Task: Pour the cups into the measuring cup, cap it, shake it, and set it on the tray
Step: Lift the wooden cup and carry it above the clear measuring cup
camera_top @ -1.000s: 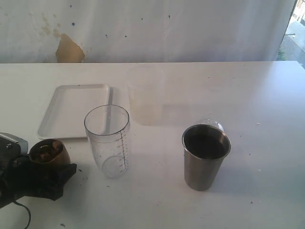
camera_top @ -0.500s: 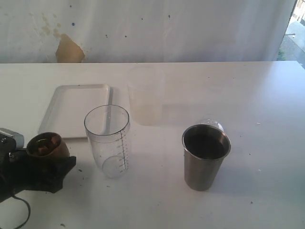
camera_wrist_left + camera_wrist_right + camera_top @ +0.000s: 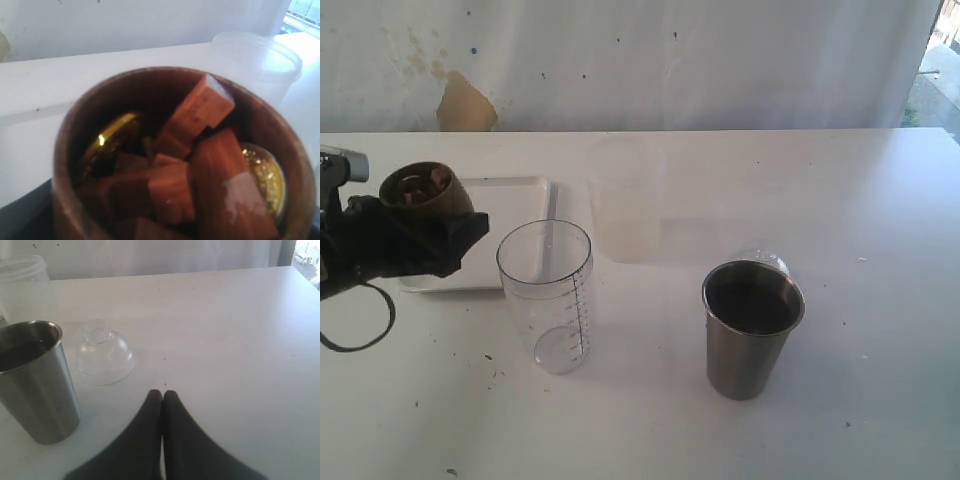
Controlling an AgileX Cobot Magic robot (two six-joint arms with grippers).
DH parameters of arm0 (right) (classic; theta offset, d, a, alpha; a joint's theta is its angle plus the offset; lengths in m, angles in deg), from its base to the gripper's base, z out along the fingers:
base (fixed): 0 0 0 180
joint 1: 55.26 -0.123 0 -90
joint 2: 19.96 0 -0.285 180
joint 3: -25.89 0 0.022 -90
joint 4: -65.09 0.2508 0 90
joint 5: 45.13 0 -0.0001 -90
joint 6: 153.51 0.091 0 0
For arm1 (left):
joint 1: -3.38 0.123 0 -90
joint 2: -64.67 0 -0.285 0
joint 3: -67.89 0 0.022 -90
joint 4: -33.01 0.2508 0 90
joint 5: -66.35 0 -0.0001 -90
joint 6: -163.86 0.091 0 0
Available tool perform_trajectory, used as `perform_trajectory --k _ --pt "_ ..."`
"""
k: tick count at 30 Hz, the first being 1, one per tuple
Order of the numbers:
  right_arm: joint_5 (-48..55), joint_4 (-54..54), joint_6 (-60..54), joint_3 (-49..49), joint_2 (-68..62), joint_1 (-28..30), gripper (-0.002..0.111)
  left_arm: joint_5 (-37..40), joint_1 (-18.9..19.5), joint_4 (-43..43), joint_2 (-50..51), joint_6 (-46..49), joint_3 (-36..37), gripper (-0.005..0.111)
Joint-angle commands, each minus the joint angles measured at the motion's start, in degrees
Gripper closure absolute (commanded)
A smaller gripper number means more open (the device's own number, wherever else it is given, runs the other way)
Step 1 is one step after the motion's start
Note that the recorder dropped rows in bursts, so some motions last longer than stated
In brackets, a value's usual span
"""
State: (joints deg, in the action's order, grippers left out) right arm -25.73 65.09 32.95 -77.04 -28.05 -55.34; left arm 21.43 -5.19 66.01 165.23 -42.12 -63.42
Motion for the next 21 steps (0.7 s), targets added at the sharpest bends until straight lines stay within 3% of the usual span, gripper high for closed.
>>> perform_trajectory --k 1,5,12,21 --pt "-0.12 0.00 -0.20 0.14 0.30 0.08 0.108 3.43 -0.20 12.01 -1.99 -9.59 -5.90 0.107" --pt "-0.12 0.00 -0.20 0.14 0.30 0.08 0.108 3.04 -0.20 17.70 -1.99 -11.94 -9.22 0.107" --pt "-0.12 0.00 -0.20 0.14 0.30 0.08 0.108 3.18 -0.53 18.68 -1.99 -12.99 -12.16 0.107" --pt "-0.12 0.00 -0.20 0.14 0.30 0.08 0.108 15.98 -6.43 21.89 -1.99 -7.58 -18.77 0.107"
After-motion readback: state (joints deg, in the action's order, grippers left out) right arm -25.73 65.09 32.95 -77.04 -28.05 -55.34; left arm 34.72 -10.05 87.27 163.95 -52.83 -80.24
